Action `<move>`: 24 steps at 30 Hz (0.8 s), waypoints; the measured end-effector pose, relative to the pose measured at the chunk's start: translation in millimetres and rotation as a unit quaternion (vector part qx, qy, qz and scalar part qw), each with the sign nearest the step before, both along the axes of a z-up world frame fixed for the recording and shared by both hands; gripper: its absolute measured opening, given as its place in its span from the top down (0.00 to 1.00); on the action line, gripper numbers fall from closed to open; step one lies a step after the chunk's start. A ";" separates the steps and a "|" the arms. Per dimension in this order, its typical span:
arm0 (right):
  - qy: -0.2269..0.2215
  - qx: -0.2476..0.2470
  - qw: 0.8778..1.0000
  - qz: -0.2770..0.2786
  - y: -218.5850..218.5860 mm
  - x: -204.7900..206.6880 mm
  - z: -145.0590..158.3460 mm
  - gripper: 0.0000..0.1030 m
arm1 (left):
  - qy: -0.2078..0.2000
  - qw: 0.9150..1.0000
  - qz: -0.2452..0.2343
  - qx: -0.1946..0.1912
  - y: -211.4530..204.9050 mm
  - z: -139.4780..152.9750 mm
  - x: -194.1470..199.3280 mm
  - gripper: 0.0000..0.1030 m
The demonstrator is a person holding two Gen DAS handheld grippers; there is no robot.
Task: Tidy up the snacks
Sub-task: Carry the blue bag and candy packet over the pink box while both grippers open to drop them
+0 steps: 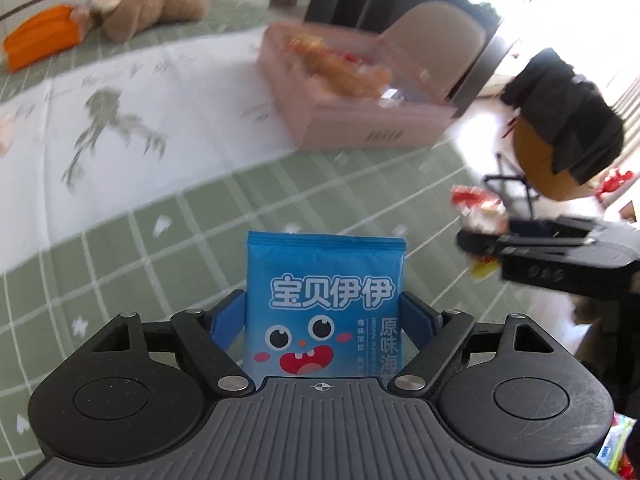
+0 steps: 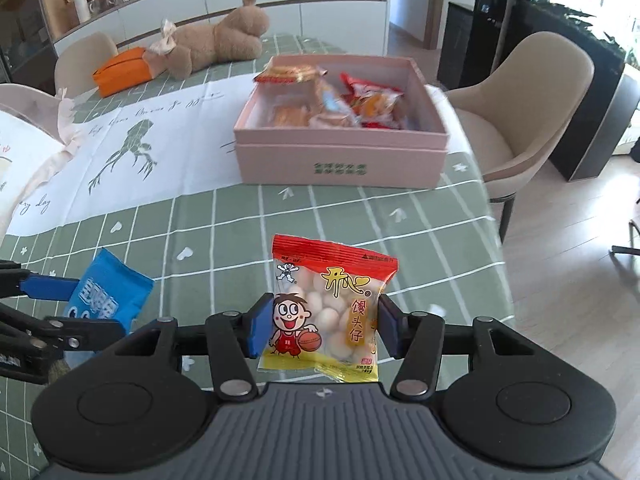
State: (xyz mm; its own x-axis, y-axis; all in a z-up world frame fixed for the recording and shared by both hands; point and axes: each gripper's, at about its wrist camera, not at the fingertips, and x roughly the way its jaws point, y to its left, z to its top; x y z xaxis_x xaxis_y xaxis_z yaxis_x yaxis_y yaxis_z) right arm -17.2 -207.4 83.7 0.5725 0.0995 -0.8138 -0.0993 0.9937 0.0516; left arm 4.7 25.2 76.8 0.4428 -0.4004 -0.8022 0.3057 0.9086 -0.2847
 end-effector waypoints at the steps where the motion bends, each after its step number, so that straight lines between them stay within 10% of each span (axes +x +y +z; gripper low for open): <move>1: 0.000 0.000 1.000 -0.005 -4.6 0.6 3.9 0.48 | -0.013 1.000 -0.006 -0.014 -2.6 12.4 2.1 0.16; 7: -0.099 0.013 0.995 -0.009 -37.5 14.7 82.8 0.48 | -0.150 0.985 0.001 -0.090 -13.6 118.5 48.9 0.14; 13: -0.196 0.024 0.980 0.004 -57.5 70.1 160.3 0.48 | -0.204 0.970 0.014 -0.134 -46.9 165.7 125.7 0.13; 18: -0.170 0.069 0.983 0.005 -69.4 134.7 152.1 0.47 | -0.117 0.974 0.034 -0.190 -65.6 121.4 211.6 0.12; 24: -0.059 0.049 0.997 -0.011 -63.7 182.0 45.8 0.35 | -0.015 0.994 0.053 -0.094 -79.4 9.9 269.6 0.23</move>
State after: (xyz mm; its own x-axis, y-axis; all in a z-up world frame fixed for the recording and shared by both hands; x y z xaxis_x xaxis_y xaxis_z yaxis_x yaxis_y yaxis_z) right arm 164.9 -271.2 129.4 0.6660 0.1626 -0.7280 -0.0892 0.9863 0.1387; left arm 274.3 -54.2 86.6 0.5134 -0.4916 -0.7034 0.2226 0.8679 -0.4441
